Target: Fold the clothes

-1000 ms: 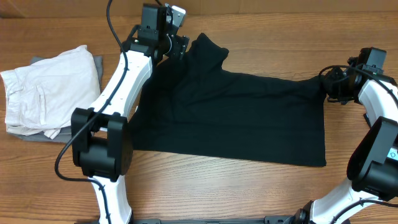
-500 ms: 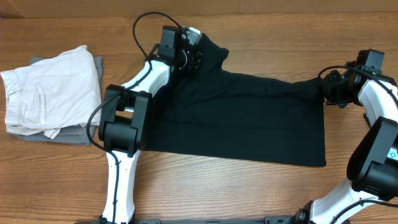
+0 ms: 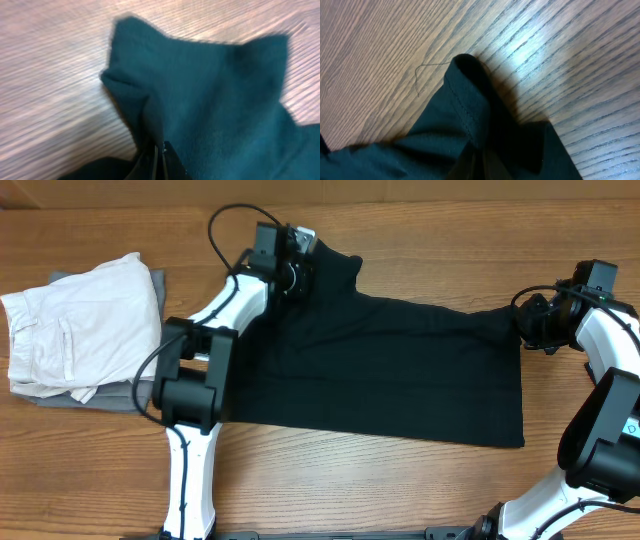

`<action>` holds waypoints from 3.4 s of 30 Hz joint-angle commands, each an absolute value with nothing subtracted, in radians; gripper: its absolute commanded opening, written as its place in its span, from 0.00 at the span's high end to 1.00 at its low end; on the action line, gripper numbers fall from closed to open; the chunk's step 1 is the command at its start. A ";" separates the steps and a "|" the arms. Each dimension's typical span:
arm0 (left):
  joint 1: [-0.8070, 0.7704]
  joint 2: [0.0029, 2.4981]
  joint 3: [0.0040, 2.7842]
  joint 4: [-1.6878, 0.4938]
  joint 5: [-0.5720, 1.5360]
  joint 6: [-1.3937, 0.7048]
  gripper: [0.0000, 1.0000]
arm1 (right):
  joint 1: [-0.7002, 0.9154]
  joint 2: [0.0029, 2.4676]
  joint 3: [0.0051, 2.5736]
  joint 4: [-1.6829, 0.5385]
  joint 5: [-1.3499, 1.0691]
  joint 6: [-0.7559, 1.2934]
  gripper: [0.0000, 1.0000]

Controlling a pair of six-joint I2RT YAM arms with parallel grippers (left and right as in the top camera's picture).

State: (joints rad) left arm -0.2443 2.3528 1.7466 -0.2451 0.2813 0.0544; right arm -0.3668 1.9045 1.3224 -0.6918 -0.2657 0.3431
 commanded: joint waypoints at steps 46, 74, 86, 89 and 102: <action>-0.223 2.226 1.782 -0.714 0.307 0.161 0.25 | -0.371 1.891 1.336 -0.686 -0.270 0.340 0.92; -0.214 2.092 1.864 -0.728 0.333 0.142 0.96 | -0.371 1.891 1.336 -0.683 -0.270 0.340 0.91; -0.209 1.962 1.864 -0.862 0.306 0.146 0.96 | -0.394 1.891 1.336 -0.588 -0.261 0.340 0.96; -0.209 1.954 1.864 -0.871 0.370 0.147 0.96 | -0.394 1.891 1.336 -0.557 -0.236 0.340 0.96; -0.210 1.945 1.864 -1.081 0.499 0.222 0.96 | -0.394 1.891 1.336 -0.554 -0.228 0.340 0.96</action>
